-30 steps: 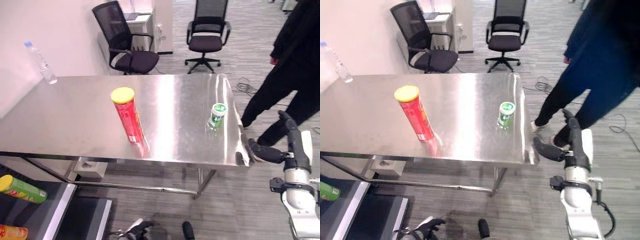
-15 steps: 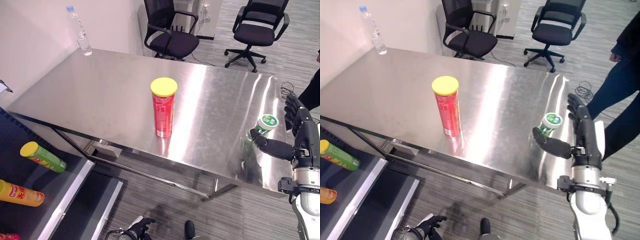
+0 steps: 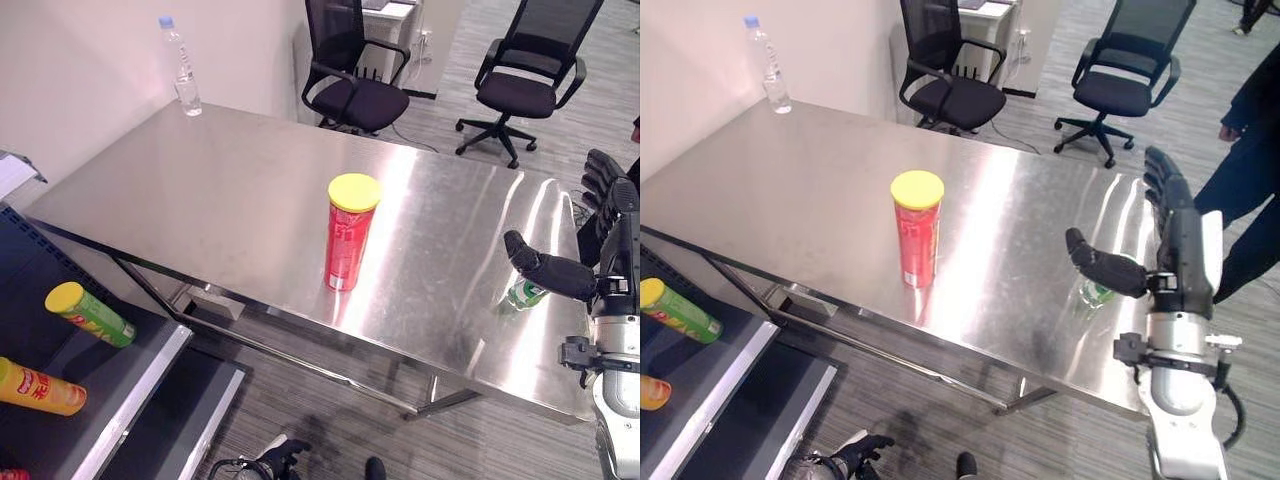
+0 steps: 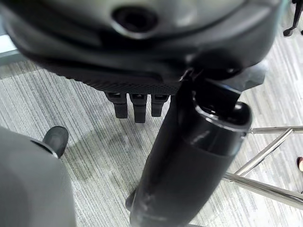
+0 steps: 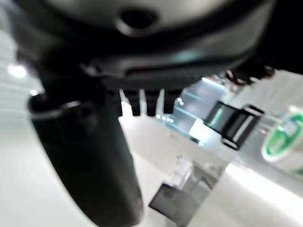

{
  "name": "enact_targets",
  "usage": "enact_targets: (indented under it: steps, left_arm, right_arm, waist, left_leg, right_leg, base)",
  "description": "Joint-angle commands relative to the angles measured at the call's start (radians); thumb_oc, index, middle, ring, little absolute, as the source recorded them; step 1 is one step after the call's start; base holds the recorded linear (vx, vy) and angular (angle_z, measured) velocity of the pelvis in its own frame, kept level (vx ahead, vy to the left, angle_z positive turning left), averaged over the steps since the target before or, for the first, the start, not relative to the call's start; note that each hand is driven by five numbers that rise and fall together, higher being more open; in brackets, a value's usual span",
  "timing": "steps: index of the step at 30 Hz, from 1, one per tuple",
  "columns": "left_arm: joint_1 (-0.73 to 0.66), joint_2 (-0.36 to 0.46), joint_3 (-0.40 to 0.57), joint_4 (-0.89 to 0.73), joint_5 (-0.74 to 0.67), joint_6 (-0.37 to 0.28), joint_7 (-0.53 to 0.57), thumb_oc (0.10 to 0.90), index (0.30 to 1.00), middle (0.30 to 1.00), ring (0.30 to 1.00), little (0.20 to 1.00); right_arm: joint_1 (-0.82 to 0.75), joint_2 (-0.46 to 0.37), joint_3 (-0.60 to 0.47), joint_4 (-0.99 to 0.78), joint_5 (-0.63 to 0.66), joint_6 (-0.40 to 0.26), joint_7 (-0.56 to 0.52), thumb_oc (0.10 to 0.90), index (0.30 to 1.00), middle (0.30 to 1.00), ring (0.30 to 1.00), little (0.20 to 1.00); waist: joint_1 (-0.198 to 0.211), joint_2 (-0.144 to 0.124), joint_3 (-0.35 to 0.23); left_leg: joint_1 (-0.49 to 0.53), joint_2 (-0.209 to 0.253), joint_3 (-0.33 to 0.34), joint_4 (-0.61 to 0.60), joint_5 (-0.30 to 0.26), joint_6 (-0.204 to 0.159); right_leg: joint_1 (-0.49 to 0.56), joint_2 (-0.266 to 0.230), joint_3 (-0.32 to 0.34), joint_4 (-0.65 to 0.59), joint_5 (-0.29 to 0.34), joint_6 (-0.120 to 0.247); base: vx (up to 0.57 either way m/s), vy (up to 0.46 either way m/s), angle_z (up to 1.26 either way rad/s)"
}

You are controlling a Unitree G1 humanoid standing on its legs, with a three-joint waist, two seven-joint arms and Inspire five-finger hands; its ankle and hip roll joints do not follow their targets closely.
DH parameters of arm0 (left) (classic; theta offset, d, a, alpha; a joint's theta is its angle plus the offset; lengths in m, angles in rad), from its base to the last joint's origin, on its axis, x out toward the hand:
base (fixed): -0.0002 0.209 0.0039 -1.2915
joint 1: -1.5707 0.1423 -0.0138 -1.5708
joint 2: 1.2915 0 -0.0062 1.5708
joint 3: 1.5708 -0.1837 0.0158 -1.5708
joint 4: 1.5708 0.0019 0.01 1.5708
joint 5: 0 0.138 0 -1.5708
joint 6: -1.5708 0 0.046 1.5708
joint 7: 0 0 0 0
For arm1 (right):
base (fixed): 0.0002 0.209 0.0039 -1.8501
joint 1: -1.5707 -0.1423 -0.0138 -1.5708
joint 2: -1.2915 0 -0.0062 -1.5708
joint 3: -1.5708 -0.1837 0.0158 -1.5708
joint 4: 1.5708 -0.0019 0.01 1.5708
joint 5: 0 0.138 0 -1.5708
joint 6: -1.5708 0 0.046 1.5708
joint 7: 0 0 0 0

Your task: Put the goods on the table back onto the shelves and tidy them up.

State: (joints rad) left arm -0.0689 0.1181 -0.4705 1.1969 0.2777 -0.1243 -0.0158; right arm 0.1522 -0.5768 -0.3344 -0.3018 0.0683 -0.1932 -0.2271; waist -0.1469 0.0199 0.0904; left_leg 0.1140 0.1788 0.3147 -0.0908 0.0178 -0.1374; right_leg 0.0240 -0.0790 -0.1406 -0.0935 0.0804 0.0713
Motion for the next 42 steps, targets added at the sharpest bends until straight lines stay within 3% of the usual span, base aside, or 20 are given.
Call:
enact_targets:
  steps: [1, 16, 42]
  left_arm:
    - [-0.055, -0.034, -0.079, 0.088, 0.031, -0.028, -0.014, 0.800, 0.900, 0.900, 0.900, 0.900]
    - [-0.041, -0.022, -0.068, 0.080, 0.016, -0.023, -0.021, 0.800, 0.900, 0.900, 0.900, 0.900]
    - [-0.035, -0.002, -0.085, 0.103, -0.013, -0.029, -0.027, 0.800, 0.900, 0.900, 0.900, 0.900]
  right_arm:
    - [-0.108, -0.055, -0.143, -0.040, -0.046, -0.069, -0.087, 0.800, 0.900, 0.900, 0.900, 0.900]
    - [-0.050, -0.050, -0.160, 0.095, -0.072, -0.025, -0.107, 0.800, 0.900, 0.900, 0.900, 0.900]
    - [-0.164, -0.078, -0.014, 0.482, 0.156, -0.052, -0.055, 0.800, 0.900, 0.900, 0.900, 0.900]
  waist:
    - [0.017, 0.007, -0.083]
    - [0.021, 0.020, -0.078]
    - [0.058, 0.025, -0.074]
  left_leg:
    - [-0.005, 0.088, 0.007, 0.004, 0.081, -0.049]
    - [-0.005, 0.102, -0.017, 0.004, 0.116, -0.064]
    - [0.000, 0.117, -0.045, 0.004, 0.158, -0.082]
  right_leg:
    - [-0.026, 0.036, 0.043, 0.065, -0.079, 0.030]
    - [-0.022, 0.050, 0.029, 0.073, -0.093, 0.020]
    - [-0.004, 0.060, 0.010, 0.070, -0.100, 0.009]
  base:
    - [0.03, -0.030, 0.05]
    - [0.00, -0.006, -0.01]
    - [0.00, -0.007, 0.02]
